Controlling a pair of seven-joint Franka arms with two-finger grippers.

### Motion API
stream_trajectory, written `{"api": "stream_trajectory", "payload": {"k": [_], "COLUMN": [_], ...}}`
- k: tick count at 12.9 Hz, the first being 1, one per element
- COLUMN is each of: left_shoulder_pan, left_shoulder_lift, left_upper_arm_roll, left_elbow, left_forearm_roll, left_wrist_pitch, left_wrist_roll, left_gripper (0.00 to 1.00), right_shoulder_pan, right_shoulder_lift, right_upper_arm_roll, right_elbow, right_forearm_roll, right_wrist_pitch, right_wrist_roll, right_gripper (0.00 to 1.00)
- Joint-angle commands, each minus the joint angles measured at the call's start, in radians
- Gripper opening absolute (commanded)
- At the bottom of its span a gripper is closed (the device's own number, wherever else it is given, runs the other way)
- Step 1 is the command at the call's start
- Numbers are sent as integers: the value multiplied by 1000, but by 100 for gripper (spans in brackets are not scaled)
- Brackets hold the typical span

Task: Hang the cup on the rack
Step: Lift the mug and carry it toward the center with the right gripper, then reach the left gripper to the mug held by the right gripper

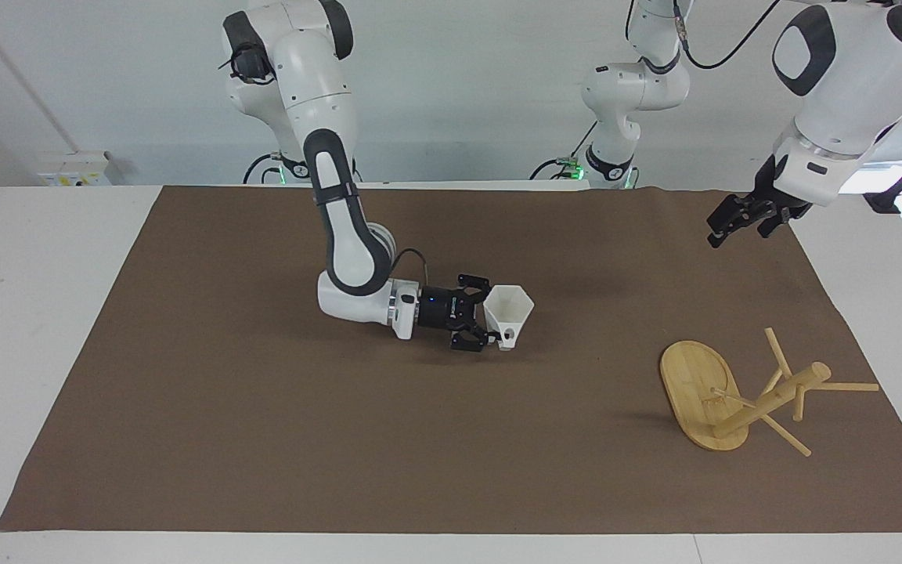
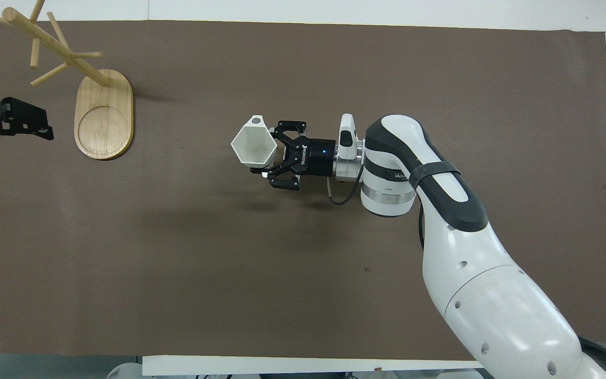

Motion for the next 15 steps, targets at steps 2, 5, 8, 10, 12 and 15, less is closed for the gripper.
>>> {"api": "stream_trajectory", "payload": {"k": [2,5,8,10,12,15], "left_shoulder_pan": [-128,-207,-306,-350,-389,-416], "left_shoulder_lift": [-63,-8,70,100,133,158], "left_upper_arm_roll": [5,3,5,5,5,3], "left_elbow": [-137,-137,-129,-129,-126,-129], "left_forearm_roll": [10,10,40,43,43,43], "left_wrist_pitch": [113,192,281,327,358,389], "left_wrist_roll": [-101,-104,-237,-295,-335,-363], "left_gripper": [99,99,97,92,89,81], "right_shoulder_pan": [26,34,34,37,38,38], "right_shoulder_lift": [-6,-7,-7,-7,-7,-7], "right_upper_arm_roll": [-5,-5,-5,-5,-5,-5], "right_elbow": [-6,-14,-14,-14,-12,-14], "right_forearm_roll": [49,93,93,95,95,93], "right_wrist_pitch": [10,13,15,18,19,19], "right_wrist_roll": [-13,-40,-41,-41,-40,-40], "right_gripper": [6,6,6,6,6,6]}}
